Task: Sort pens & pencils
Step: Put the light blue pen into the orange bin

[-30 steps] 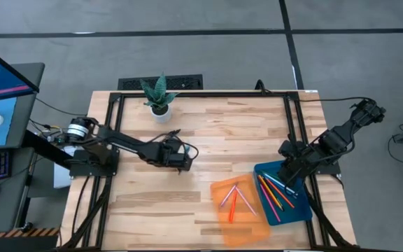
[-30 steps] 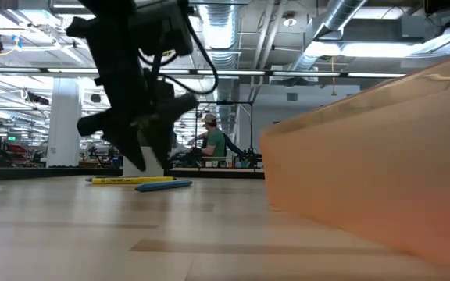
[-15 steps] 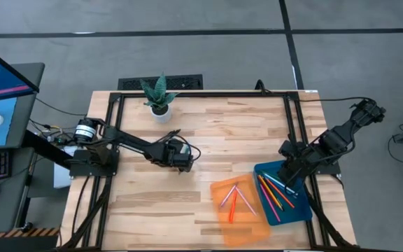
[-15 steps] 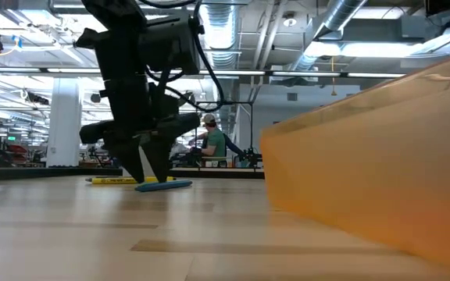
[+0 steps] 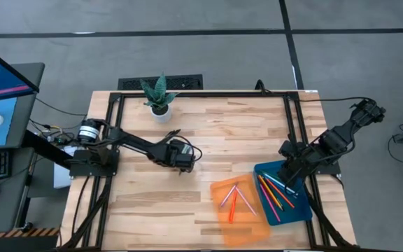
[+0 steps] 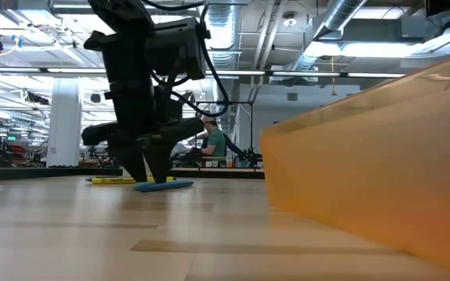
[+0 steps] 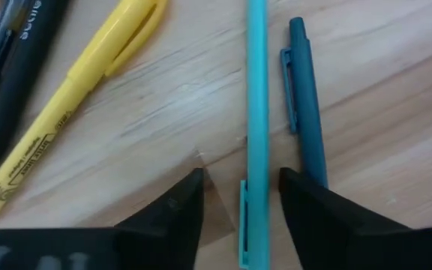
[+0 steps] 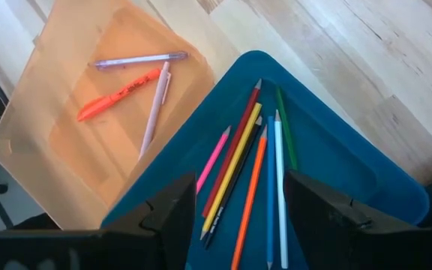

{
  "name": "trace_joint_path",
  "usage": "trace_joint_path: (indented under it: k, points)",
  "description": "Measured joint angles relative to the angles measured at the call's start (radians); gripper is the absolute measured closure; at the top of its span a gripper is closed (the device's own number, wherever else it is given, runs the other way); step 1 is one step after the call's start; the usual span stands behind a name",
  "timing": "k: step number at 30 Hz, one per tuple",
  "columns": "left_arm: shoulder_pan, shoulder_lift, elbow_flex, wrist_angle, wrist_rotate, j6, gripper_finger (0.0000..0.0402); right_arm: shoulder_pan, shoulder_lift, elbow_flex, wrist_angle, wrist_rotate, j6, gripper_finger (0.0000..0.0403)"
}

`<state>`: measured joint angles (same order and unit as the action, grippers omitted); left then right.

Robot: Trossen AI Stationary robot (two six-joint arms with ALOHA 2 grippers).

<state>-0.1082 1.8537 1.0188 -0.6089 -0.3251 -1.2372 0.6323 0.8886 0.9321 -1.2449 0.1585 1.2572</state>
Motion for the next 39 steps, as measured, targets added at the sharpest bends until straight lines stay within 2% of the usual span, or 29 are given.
trace_joint_path:
  k: [8, 11, 21, 28, 39]
  points:
    - [0.008, 0.003, 0.010, -0.025, 0.034, 0.040, 0.0359, 0.000, 0.000, 0.000, 0.000, 0.000, 0.000, 0.0182]
    - [0.007, 0.003, 0.015, -0.029, 0.033, 0.040, 0.0387, 0.000, 0.000, 0.000, 0.000, 0.000, 0.000, 0.0182]
    - [0.003, 0.016, 0.168, -0.177, 0.044, 0.085, 0.0397, 0.000, 0.000, 0.000, 0.002, 0.000, -0.007, 0.0182]
    - [-0.016, 0.013, 0.258, -0.177, -0.024, 0.066, 0.0397, 0.000, 0.000, 0.000, 0.002, 0.007, -0.014, 0.0182]
    - [-0.073, 0.010, 0.395, -0.361, -0.084, -0.006, 0.0396, 0.000, 0.000, 0.000, 0.003, 0.007, -0.027, 0.0182]
